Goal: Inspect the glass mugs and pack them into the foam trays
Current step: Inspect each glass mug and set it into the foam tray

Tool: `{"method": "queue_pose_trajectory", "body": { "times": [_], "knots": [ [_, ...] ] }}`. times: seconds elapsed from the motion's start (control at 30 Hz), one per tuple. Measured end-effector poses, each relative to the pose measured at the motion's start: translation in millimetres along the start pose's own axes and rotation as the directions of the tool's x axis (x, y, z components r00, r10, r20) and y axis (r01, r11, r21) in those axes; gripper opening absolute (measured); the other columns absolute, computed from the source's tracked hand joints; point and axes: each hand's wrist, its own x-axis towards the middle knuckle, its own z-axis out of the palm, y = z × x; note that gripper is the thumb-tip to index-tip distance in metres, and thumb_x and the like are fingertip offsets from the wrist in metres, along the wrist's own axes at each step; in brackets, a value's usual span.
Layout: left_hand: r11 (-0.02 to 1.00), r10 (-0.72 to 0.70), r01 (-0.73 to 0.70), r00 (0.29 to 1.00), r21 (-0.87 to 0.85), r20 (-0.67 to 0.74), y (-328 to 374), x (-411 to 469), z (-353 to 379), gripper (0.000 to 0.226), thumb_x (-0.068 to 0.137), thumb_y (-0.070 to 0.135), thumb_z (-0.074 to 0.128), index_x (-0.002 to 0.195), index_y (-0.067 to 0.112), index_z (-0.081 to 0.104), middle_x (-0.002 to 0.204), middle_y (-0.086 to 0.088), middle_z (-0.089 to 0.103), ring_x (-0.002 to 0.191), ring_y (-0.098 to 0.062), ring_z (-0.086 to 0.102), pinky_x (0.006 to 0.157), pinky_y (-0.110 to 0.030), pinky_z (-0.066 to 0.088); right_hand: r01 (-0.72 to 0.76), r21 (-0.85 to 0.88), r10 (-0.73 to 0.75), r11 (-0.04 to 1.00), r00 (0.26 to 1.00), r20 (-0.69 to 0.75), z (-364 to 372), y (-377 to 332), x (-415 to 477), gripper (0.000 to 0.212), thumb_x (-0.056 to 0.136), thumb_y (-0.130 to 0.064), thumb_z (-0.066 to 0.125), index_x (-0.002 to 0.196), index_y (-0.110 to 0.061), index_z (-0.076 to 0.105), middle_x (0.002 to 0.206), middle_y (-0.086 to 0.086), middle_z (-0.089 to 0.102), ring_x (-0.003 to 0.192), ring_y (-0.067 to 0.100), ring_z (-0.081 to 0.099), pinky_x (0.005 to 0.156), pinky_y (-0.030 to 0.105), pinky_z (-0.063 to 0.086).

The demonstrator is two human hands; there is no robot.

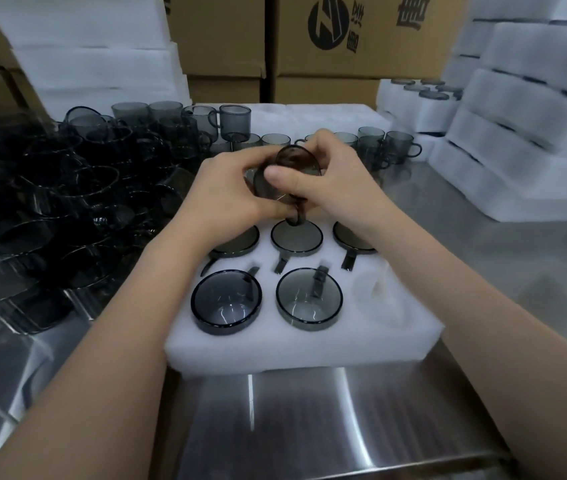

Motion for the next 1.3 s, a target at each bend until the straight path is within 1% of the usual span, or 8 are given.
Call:
{"method": "queue_pose_trajectory", "body": {
  "times": [0.17, 0.3, 0.47, 0.63, 0.77, 0.83, 0.97, 1.3],
  "knots": [
    [0.996, -0.015, 0.012, 0.999, 0.084, 0.031, 2.0, 3.1, 2.4, 0.064, 0.058, 0.033, 0.09, 0.118, 0.037, 0.066, 0.103, 0.021, 0.069, 0.099, 0.004, 0.06, 0.086, -0.011, 0.043, -0.051, 0.108, 0.062, 0.993, 0.993, -0.097, -1.6, -0.7, 4.9, 0.043, 0.093, -0.039, 0.065, 0.083, 0.001, 0.054, 0.082, 0.024, 0.057, 0.07, 0.034, 0.058, 0.07, 0.062, 0.054],
    [0.999, -0.034, 0.034, 0.999, 0.001, 0.002, -2.2, 2.4, 0.0, 0.06, 0.058, 0.038, 0.087, 0.114, 0.033, 0.067, 0.105, 0.018, 0.07, 0.103, 0.002, 0.062, 0.094, -0.021, 0.047, -0.142, 0.284, 0.152, 0.948, 0.988, -0.012, -6.3, -1.6, 1.8, 0.031, 0.103, -0.028, 0.05, 0.098, 0.0, 0.063, 0.078, 0.01, 0.067, 0.054, 0.027, 0.064, 0.052, 0.038, 0.058],
    [0.985, -0.052, 0.043, 0.997, -0.165, -0.055, -4.8, -0.3, -1.4, 0.056, 0.057, 0.031, 0.085, 0.109, 0.028, 0.066, 0.109, 0.005, 0.071, 0.108, -0.01, 0.065, 0.099, -0.04, 0.05, -0.147, 0.373, 0.103, 0.916, 0.985, 0.136, -12.5, -0.5, -0.3, 0.031, 0.106, -0.016, 0.038, 0.125, -0.002, 0.059, 0.105, 0.015, 0.066, 0.075, 0.03, 0.062, 0.078, 0.043, 0.056],
    [0.965, -0.058, 0.04, 0.996, -0.258, -0.065, -3.1, -4.2, -3.1, 0.04, 0.075, 0.031, 0.072, 0.11, 0.022, 0.055, 0.105, 0.013, 0.064, 0.098, 0.004, 0.061, 0.085, -0.015, 0.048, -0.109, 0.512, 0.01, 0.852, 0.981, 0.192, -12.4, 1.5, -0.8, 0.036, 0.105, -0.01, 0.04, 0.14, -0.008, 0.047, 0.126, 0.012, 0.059, 0.097, 0.031, 0.062, 0.081, 0.038, 0.056],
    [0.943, -0.023, 0.026, 1.0, -0.331, 0.013, 0.9, -7.1, -3.5, 0.036, 0.088, 0.022, 0.068, 0.116, 0.02, 0.045, 0.107, 0.014, 0.06, 0.102, 0.007, 0.059, 0.087, -0.011, 0.045, -0.078, 0.523, -0.103, 0.849, 0.946, 0.308, -11.4, 5.1, -0.3, 0.044, 0.094, -0.013, 0.048, 0.138, -0.018, 0.044, 0.131, 0.012, 0.055, 0.115, 0.027, 0.06, 0.101, 0.048, 0.049],
    [0.939, -0.01, 0.015, 1.0, -0.342, 0.015, -0.1, -5.9, -2.6, 0.046, 0.084, 0.018, 0.071, 0.12, 0.017, 0.042, 0.118, 0.005, 0.059, 0.113, -0.002, 0.058, 0.097, -0.022, 0.047, -0.068, 0.555, -0.14, 0.829, 0.936, 0.324, -11.6, 5.5, -0.9, 0.045, 0.095, -0.009, 0.047, 0.138, -0.018, 0.041, 0.125, 0.014, 0.058, 0.113, 0.027, 0.06, 0.105, 0.051, 0.045],
    [0.944, -0.016, -0.002, 0.999, -0.331, -0.051, -2.4, -6.3, -2.9, 0.074, 0.072, 0.024, 0.082, 0.13, 0.026, 0.037, 0.132, -0.009, 0.056, 0.116, -0.021, 0.062, 0.102, -0.047, 0.049, -0.021, 0.582, -0.18, 0.813, 0.941, 0.286, -11.8, 4.9, -3.5, 0.041, 0.099, 0.003, 0.044, 0.137, -0.012, 0.04, 0.116, 0.013, 0.058, 0.103, 0.024, 0.064, 0.093, 0.04, 0.053],
    [0.983, 0.078, -0.104, 0.982, -0.15, -0.175, 2.5, -10.0, -3.3, 0.065, 0.078, 0.028, 0.079, 0.135, 0.034, 0.05, 0.129, 0.011, 0.058, 0.112, -0.013, 0.061, 0.097, -0.036, 0.051, -0.019, 0.48, -0.068, 0.877, 0.984, 0.163, -10.9, 2.4, -3.4, 0.03, 0.098, -0.012, 0.055, 0.128, -0.018, 0.054, 0.107, 0.014, 0.062, 0.08, 0.025, 0.063, 0.069, 0.034, 0.056]
  ]
}}
